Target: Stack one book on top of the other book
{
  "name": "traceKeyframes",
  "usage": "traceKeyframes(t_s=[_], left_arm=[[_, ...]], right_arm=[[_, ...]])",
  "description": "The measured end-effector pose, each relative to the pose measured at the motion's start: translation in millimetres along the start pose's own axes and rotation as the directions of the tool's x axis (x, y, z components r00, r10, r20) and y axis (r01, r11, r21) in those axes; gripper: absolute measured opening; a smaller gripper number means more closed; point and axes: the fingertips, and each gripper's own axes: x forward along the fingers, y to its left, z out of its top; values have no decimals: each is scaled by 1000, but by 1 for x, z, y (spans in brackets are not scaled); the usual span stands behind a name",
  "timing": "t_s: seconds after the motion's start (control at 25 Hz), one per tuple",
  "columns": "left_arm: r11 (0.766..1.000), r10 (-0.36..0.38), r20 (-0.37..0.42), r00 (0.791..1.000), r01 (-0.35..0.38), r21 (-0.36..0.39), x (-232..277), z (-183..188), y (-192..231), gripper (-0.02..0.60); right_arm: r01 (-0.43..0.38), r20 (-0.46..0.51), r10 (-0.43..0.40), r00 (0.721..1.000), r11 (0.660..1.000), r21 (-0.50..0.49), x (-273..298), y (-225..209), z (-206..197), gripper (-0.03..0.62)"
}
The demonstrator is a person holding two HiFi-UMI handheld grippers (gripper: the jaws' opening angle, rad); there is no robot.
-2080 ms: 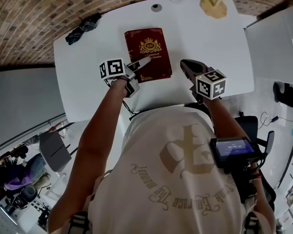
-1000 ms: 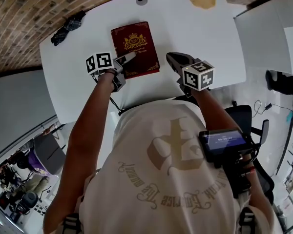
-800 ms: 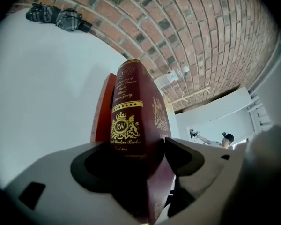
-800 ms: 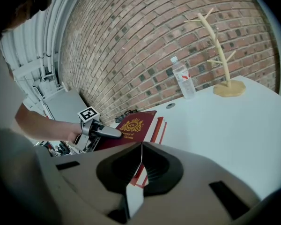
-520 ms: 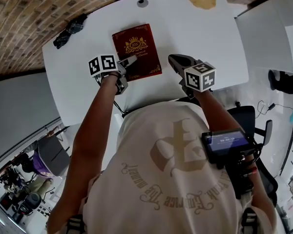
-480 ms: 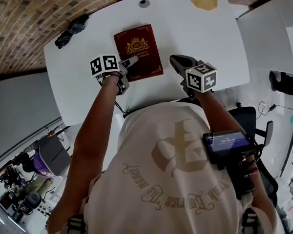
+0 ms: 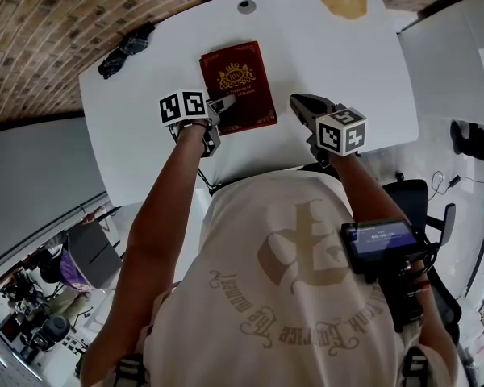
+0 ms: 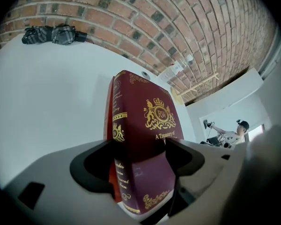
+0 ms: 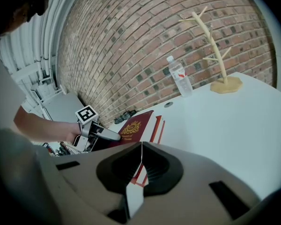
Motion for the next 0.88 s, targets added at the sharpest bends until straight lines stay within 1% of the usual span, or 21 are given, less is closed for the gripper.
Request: traceKeyframes(t_s=[0.24,0.4,0.56,0.8,0.84,0.88], left_arm=[[999,14,9,1000,-14,34,0,4,2,356],[999,27,30,999,-28,22,1,2,2,356],[999,25,99,995,-28,33,-6,9,-4,354],[998,-22,179,984,11,62,-29,11,-14,353],[997,-35,195,980,22,69,-34,11,-16,338],[996,-50,212,976,34,77,-39,12,-19,299]], right_arm=[[5,6,-5,1000,1000,0,2,1,1,21],[9,-1,-9,1000,1000,3,-3,1,-5,21],[14,3,-14,1000,1000,-14,-6,3,-2,21],[13,15,-13,1000,999,-45,-9,10,2,21],[11,20,-10,1000,998,-56,-9,13,5,21],[9,25,-8,1000,998,-64,-9,15,8,21]])
